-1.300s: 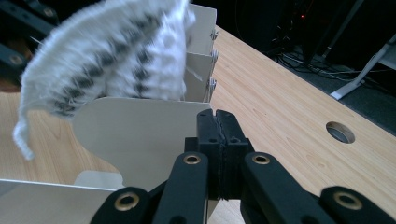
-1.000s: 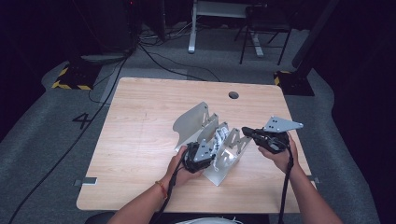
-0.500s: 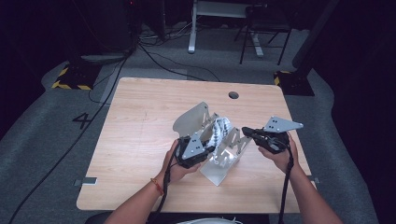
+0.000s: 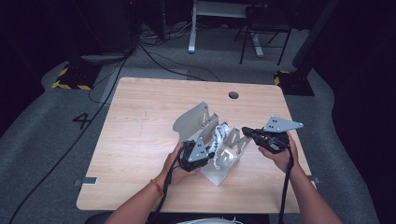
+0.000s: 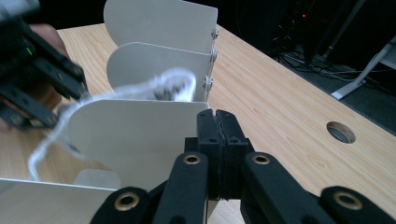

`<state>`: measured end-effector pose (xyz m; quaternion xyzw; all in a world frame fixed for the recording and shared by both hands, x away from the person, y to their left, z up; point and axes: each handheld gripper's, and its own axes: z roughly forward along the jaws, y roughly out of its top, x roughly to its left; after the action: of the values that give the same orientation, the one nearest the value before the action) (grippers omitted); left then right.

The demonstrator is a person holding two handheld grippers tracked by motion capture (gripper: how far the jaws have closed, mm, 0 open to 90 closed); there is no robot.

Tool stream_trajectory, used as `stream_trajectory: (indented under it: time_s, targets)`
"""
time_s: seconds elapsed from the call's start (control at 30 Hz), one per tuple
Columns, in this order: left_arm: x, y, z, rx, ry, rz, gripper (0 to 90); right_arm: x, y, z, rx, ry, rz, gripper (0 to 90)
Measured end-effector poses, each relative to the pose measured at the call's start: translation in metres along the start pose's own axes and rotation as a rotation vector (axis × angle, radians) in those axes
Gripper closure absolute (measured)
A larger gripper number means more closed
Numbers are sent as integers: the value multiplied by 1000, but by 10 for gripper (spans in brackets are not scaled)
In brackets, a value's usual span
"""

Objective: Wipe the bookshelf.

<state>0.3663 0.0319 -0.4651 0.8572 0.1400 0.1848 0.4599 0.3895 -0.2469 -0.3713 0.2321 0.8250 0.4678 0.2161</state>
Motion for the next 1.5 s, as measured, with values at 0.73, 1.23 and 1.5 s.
stream_trajectory:
  time_s: [0.73, 1.23, 1.5]
  targets:
    - [0, 29, -50, -169, 39, 34, 773, 0, 0, 0, 0, 4, 3, 898]
    - [7, 5, -13, 23, 20, -32, 772, 0, 0, 0, 1, 0, 0, 898]
    - [3, -3, 5, 139, -38, -39, 770, 0, -1, -1, -1, 3, 0, 897]
